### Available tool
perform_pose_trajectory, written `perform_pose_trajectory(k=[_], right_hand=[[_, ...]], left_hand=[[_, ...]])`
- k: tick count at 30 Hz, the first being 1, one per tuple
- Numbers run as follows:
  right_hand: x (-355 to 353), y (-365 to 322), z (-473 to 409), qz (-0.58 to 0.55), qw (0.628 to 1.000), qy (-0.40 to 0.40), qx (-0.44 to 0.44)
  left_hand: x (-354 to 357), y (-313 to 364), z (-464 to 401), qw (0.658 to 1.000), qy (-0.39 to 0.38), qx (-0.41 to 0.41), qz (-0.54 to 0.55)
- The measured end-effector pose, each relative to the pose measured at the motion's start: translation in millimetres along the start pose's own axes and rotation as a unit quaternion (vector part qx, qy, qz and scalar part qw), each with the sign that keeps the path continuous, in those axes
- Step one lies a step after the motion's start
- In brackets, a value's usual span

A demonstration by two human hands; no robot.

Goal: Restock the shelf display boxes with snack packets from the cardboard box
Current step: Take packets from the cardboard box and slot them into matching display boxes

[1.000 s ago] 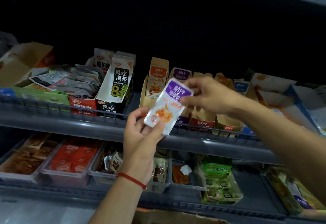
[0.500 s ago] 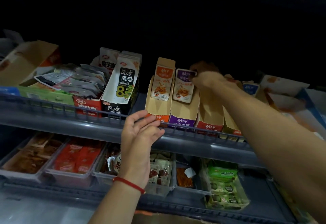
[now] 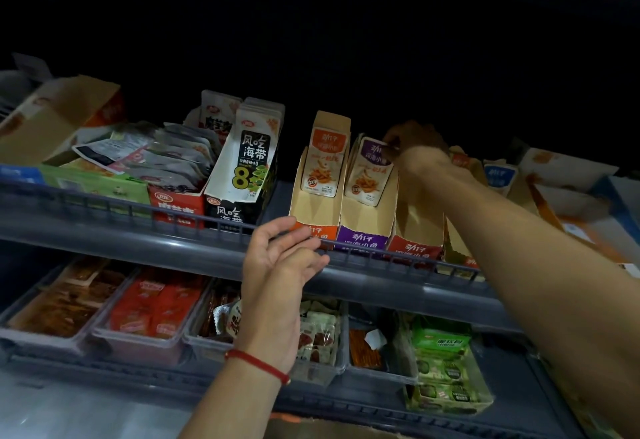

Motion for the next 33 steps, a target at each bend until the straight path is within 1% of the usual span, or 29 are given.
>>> perform_pose_trajectory(k=[7, 15, 18, 20, 22, 24, 26, 27, 28, 29, 30, 31, 32, 33], right_hand=[[-1, -4, -10, 0.017, 1.000, 0.011, -0.011], [11, 0, -21, 0.048, 0.998, 0.035, 0.006], [10, -2, -20, 0.053, 0.997, 0.046, -0.006], [2, -4, -12, 0.057, 0.996, 0.066, -0.031], [-10, -5, 2, 0.037, 0.993, 0.097, -0.064], [-28, -7, 25, -0.028, 0.989, 0.117, -0.085], [-52, -17, 60, -0.093, 0.981, 0.110, -0.128], [-64, -23, 82, -0.127, 0.976, 0.083, -0.155], [-75, -29, 107, -0.164, 0.970, 0.032, -0.175], [-79, -32, 135, -0.202, 0.962, -0.048, -0.178], [-77, -33, 164, -0.232, 0.946, -0.150, -0.169], [-67, -31, 194, -0.245, 0.922, -0.257, -0.154], [-49, -24, 227, -0.234, 0.896, -0.349, -0.146], [-29, -18, 259, -0.212, 0.870, -0.420, -0.147]], left_hand=[[2, -2, 0, 1.000, 0.003, -0.005, -0.006], [0, -2, -1, 1.000, 0.005, -0.008, -0.015], [-1, -4, -3, 1.000, 0.007, -0.011, -0.029], [-2, -6, -4, 0.998, 0.006, -0.016, -0.057], [-6, -11, -4, 0.995, 0.005, -0.030, -0.094], [-10, -14, -1, 0.991, 0.003, -0.040, -0.128], [-16, -17, 3, 0.984, -0.007, -0.036, -0.177], [-19, -20, 6, 0.978, -0.014, -0.034, -0.204], [-24, -24, 9, 0.971, -0.021, -0.032, -0.235], [-29, -30, 11, 0.963, -0.029, -0.030, -0.268], [-35, -38, 13, 0.951, -0.039, -0.025, -0.307], [-41, -47, 15, 0.935, -0.052, -0.019, -0.349], [-48, -60, 18, 0.916, -0.065, -0.014, -0.395], [-56, -73, 22, 0.896, -0.079, -0.012, -0.436]])
Point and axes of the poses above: each hand's wrist, its own z-axis away from the middle knuckle, its own x-axis out of the palm, y = z × x, the point moved 7 cm from there along -z, towards the middle knuckle, and after that the axes turned 14 degrees about y, right-handed, at the moved point
